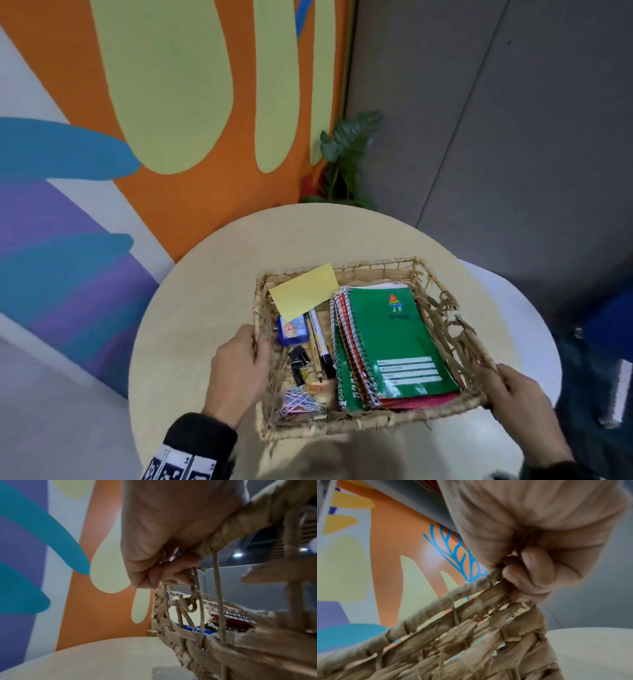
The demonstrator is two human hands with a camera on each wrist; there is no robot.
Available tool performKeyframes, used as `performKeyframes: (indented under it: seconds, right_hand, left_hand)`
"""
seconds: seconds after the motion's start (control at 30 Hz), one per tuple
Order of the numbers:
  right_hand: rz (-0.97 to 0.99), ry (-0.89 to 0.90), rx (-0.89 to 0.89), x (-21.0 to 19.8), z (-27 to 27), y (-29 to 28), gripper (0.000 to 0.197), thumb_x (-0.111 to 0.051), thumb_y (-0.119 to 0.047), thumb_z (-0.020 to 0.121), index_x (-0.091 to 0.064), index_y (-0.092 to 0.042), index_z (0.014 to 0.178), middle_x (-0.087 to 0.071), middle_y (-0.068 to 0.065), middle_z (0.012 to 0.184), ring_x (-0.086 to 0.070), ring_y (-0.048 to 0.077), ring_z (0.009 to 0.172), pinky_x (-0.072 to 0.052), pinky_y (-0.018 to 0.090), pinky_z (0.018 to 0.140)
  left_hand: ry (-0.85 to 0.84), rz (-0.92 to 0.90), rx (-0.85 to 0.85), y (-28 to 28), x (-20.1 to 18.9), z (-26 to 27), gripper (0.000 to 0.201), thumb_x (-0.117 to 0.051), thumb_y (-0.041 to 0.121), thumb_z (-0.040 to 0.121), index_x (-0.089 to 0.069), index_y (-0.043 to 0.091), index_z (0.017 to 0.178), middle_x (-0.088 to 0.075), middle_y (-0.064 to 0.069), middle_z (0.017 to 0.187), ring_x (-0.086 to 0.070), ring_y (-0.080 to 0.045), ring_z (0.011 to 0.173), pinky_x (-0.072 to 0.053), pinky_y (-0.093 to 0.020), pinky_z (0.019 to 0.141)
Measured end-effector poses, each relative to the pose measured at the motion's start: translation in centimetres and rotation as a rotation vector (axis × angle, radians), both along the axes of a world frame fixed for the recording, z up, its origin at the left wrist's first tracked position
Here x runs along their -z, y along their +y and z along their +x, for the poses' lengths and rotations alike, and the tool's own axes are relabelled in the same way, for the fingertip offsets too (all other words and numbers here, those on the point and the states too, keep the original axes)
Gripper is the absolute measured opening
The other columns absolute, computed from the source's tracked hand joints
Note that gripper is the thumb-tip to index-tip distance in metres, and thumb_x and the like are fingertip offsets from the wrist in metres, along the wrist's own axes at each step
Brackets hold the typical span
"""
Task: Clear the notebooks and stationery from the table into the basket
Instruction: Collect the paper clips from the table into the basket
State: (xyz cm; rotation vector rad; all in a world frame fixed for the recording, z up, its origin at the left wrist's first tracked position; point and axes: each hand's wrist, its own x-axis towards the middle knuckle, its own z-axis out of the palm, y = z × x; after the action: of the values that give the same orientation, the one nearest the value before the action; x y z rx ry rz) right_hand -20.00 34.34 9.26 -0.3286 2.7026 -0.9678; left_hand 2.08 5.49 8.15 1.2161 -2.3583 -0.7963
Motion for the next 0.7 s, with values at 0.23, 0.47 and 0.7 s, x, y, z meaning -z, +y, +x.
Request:
performKeyframes:
  seconds: [0.23, 0.47, 0.7]
  right_hand:
    - [-0.248, -0.050, -0.215, -1.5, -6.4, -17.3, 0.033, -0.049, -0.016, 0.092, -0.053, -0.004, 0.062, -0.057, 0.010, 0.054, -0.050, 0.022, 0.047, -0.039, 0.031, 0.052]
    - [-0.310, -0.155, -0.353, 1.2, -10.0, -34.2, 0.024, -0.048, -0.015, 0.092, -0.061, -0.005, 0.075, -0.059, 0.010, 0.064, -0.055, 0.024, 0.062, -0.050, 0.040, 0.063]
    - [-0.172, -0.091, -0.426, 5.3, -11.8, -44.2, 0.025, -0.045, -0.021, 0.095, -0.062, -0.003, 0.096, -0.067, 0.015, 0.079, -0.067, 0.030, 0.068, -0.058, 0.045, 0.074]
  left_hand:
    - [0.070, -0.001, -0.308, -8.7, -1.2, 1.5, 0.025, -0.045, 0.021, 0.100, -0.048, 0.008, 0.079, -0.054, -0.009, 0.064, -0.049, -0.029, 0.062, -0.029, -0.034, 0.054]
    - [0.140, 0.066, -0.535, -16.8, 1.6, 0.7, 0.026, -0.045, 0.021, 0.101, -0.047, 0.005, 0.080, -0.052, -0.009, 0.069, -0.047, -0.028, 0.068, -0.032, -0.033, 0.062]
    - [0.168, 0.159, -0.645, -20.3, 5.7, -1.0, 0.020, -0.046, 0.018, 0.102, -0.049, 0.004, 0.088, -0.051, -0.005, 0.063, -0.046, -0.024, 0.058, -0.032, -0.028, 0.052]
